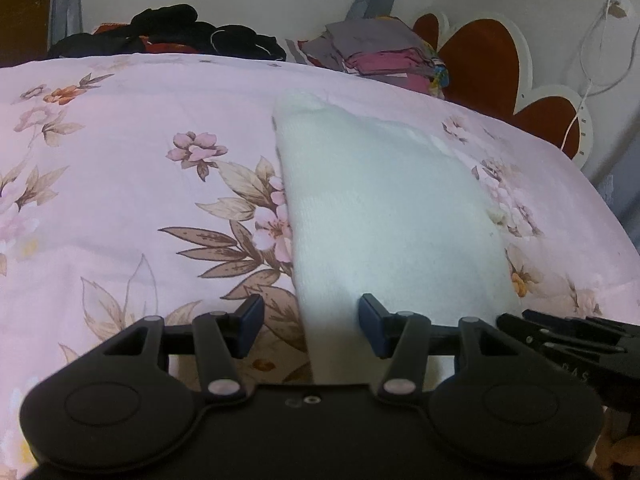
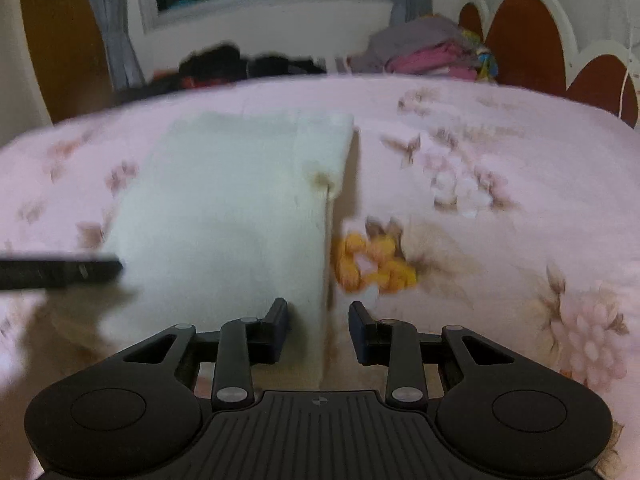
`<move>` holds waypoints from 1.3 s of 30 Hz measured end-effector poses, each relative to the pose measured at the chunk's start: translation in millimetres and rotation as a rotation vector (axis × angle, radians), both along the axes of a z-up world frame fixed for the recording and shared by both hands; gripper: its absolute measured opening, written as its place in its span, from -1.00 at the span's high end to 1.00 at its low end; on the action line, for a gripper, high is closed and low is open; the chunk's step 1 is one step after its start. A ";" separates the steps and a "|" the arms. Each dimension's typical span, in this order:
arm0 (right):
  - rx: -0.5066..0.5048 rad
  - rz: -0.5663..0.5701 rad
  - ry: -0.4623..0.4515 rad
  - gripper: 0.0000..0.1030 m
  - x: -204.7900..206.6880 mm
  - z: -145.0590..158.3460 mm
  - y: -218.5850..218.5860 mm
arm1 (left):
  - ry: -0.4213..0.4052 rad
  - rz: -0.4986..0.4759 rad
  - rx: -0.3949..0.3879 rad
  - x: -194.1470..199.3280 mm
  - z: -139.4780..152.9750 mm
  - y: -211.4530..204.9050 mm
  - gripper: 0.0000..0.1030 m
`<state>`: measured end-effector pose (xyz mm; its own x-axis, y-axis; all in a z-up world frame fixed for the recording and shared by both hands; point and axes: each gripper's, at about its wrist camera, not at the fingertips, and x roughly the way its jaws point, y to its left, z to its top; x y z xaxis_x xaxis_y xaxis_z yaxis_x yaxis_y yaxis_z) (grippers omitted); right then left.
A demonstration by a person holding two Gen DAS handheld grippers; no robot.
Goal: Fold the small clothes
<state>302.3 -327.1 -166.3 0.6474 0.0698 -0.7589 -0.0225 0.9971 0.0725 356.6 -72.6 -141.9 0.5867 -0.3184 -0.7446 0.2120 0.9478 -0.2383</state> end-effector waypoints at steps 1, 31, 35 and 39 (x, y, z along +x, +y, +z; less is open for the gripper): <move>0.004 -0.008 0.003 0.37 0.2 0.3 -0.3 | 0.002 -0.001 0.003 0.3 0.3 -0.2 -0.01; 0.234 -0.108 -0.009 0.05 39.0 25.2 -26.3 | 0.019 0.013 -0.095 45.1 20.2 3.5 -0.36; 0.253 -0.084 -0.021 0.05 65.3 22.8 -28.5 | 0.028 0.030 -0.120 62.4 17.0 -2.0 -0.37; 0.318 -0.088 -0.022 -0.40 90.4 13.5 -38.7 | 0.057 0.025 -0.153 76.5 8.0 -7.9 -0.37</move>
<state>392.7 -365.8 -152.8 0.6778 0.2440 -0.6936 0.0575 0.9228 0.3809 433.2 -80.4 -133.9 0.5544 -0.4167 -0.7204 0.1708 0.9042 -0.3916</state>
